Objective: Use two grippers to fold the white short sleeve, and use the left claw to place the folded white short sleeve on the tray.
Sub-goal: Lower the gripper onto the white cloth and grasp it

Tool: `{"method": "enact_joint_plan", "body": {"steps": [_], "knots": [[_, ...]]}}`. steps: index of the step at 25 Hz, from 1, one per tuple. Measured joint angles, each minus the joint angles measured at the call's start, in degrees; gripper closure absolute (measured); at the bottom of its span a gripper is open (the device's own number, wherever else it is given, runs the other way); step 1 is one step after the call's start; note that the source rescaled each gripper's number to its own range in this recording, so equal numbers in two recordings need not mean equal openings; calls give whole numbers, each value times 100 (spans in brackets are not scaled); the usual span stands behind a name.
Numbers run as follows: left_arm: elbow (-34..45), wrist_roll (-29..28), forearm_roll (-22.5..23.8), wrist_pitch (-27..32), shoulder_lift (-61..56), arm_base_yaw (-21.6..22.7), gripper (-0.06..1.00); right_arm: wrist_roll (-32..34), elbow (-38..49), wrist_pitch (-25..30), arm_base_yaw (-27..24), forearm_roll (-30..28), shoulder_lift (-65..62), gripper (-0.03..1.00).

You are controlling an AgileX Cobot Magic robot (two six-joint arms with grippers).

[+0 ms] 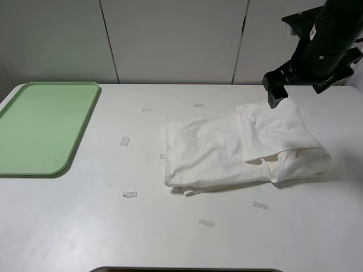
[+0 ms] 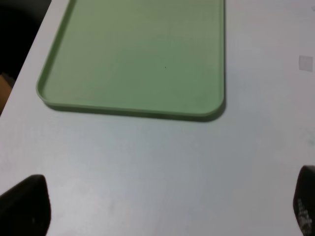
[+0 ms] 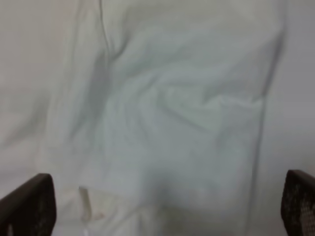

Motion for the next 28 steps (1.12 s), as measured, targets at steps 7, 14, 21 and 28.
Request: {"method": "enact_joint_plan", "body": {"steps": [7, 14, 21, 28], "knots": [[0, 0, 0, 0, 0, 0, -4, -317, 0, 1049, 0, 61, -813, -3], [0, 0, 0, -4, 0, 0, -4, -512, 0, 1566, 0, 742, -1708, -3], [0, 0, 0, -4, 0, 0, -4, -848, 0, 1576, 0, 1168, -2523, -3], [0, 0, 0, -4, 0, 0, -4, -872, 348, 1583, 0, 1186, -3639, -3]]}}
